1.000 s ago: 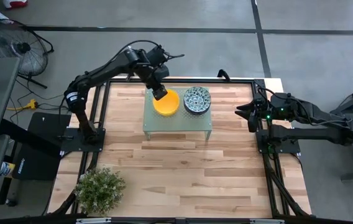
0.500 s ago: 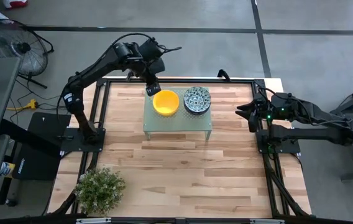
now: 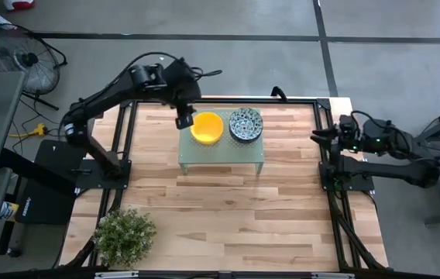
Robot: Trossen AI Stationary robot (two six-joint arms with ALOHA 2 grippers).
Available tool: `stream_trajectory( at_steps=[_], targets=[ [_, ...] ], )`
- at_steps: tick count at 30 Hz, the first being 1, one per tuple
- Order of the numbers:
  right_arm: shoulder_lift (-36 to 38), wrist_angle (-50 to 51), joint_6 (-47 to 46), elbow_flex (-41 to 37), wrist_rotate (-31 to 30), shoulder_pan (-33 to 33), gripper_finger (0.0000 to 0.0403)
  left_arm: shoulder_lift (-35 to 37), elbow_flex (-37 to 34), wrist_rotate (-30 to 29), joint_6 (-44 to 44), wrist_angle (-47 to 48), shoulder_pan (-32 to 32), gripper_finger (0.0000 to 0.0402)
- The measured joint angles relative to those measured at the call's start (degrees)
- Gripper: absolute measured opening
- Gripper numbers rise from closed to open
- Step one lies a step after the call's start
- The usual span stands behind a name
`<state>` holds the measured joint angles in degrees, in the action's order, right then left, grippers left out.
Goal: Pick & Place Mini bowls
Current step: Return to Home Position
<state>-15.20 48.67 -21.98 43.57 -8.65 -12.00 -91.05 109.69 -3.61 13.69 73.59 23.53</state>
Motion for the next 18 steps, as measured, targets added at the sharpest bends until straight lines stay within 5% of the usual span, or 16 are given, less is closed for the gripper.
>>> stream_trajectory(
  at_steps=[18],
  targets=[
    [3.66,2.09,-4.98,-0.72,-0.74,-0.01,0.0113,41.16,-60.26,7.45,-10.78,-54.29,-1.42,0.0147]
  ],
)
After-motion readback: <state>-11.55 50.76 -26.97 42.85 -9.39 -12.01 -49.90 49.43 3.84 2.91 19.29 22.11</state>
